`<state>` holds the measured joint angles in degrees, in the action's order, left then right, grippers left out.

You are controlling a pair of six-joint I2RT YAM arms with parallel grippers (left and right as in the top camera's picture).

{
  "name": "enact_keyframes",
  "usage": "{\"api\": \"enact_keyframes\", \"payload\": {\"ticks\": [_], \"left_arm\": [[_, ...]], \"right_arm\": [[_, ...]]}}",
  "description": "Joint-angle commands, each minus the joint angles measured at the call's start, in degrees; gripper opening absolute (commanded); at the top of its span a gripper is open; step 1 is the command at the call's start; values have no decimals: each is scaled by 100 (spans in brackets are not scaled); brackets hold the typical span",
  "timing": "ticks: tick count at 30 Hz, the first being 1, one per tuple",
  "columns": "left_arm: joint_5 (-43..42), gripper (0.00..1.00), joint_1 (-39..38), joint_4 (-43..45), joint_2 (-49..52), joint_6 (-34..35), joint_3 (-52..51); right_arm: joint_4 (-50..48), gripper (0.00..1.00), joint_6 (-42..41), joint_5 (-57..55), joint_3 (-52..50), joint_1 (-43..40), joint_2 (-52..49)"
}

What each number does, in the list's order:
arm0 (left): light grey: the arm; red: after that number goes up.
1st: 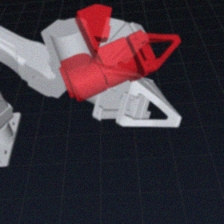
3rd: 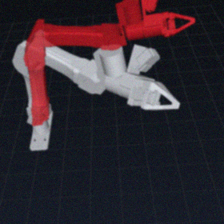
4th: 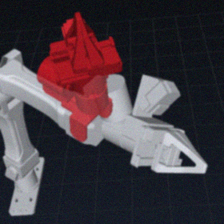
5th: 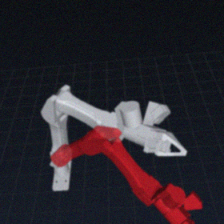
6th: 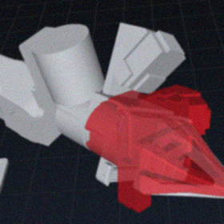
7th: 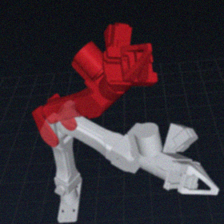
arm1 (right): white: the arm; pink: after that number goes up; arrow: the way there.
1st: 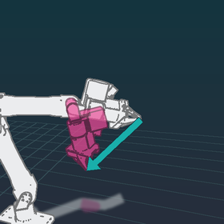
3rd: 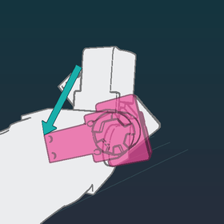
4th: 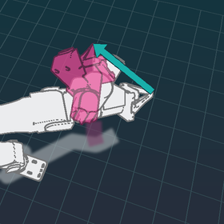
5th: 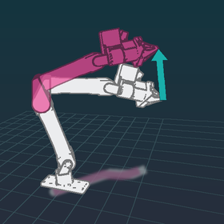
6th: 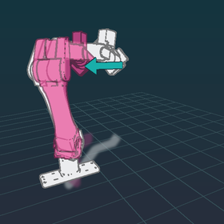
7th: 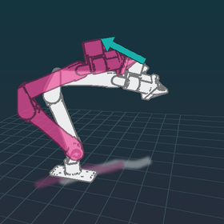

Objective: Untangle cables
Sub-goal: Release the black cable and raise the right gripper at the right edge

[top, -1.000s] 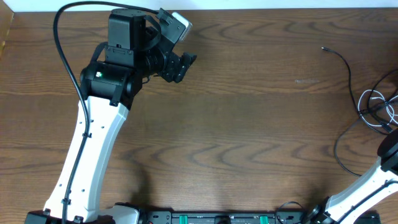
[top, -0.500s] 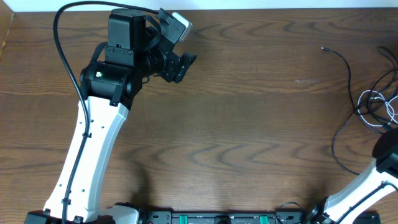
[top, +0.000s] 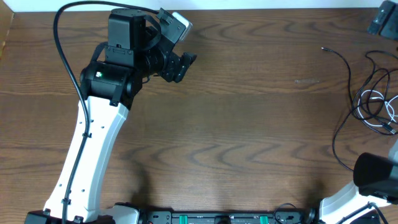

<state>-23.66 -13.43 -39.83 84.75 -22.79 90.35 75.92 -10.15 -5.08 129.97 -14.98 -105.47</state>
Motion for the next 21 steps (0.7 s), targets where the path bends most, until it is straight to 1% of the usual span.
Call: {"api": "enact_keyframes", "payload": {"ticks": [1,9,21], "left_arm": [[28,76,24,22,55,-74,20],[28,76,24,20,52,-74,20],[31,76,24,22,48,-74,20]], "right_arm": [[105,96,35,92,33,262,-107],[225,97,37,-31,31,774,-157],[212,97,37,-229,31,1016,-157]]}}
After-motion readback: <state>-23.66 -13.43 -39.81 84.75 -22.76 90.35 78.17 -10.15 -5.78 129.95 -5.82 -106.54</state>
